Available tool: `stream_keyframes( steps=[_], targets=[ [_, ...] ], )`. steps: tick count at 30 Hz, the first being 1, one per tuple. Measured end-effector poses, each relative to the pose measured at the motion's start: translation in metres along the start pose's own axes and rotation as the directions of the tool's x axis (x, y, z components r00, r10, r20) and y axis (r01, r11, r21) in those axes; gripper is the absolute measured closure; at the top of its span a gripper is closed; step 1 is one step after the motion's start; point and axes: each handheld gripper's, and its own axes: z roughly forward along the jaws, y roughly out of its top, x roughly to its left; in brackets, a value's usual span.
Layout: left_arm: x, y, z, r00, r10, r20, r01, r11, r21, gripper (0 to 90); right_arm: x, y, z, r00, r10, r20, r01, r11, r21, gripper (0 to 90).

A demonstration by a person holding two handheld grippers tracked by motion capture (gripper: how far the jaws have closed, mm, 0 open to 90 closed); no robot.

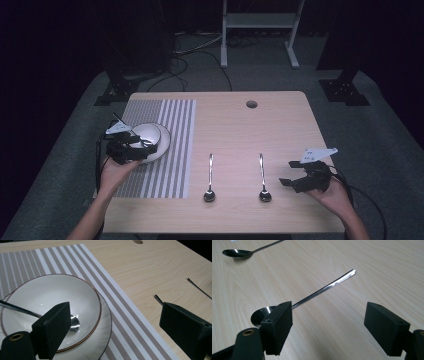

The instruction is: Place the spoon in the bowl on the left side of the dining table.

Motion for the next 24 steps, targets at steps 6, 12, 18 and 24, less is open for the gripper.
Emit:
stream_keyframes(
  steps=[6, 12, 18, 24],
  targets=[
    [-0.011, -0.001, 0.011, 0.9995, 0.024, 0.019, -0.025, 0.9995, 0.022, 9.4, 0.000, -0.002, 0.002, 1.0000, -0.001, 0.009, 0.001, 1.000, 0.020, 21.6],
    [-0.028, 0.001, 0.019, 0.9967, 0.051, 0.063, -0.052, 0.9984, 0.021, 9.4, 0.000, -0.001, 0.001, 0.9999, 0.000, 0.011, 0.000, 1.000, 0.014, 21.6],
    [-0.039, 0.002, 0.027, 0.9940, 0.075, 0.080, -0.077, 0.9968, 0.022, 9.4, 0.000, -0.003, 0.001, 0.9999, 0.002, 0.011, -0.002, 1.000, 0.012, 21.6],
    [-0.055, 0.001, 0.039, 0.9876, 0.114, 0.108, -0.119, 0.9922, 0.039, 9.3, 0.000, -0.004, 0.000, 0.9999, 0.007, 0.014, -0.007, 1.000, 0.006, 21.6]
  ],
)
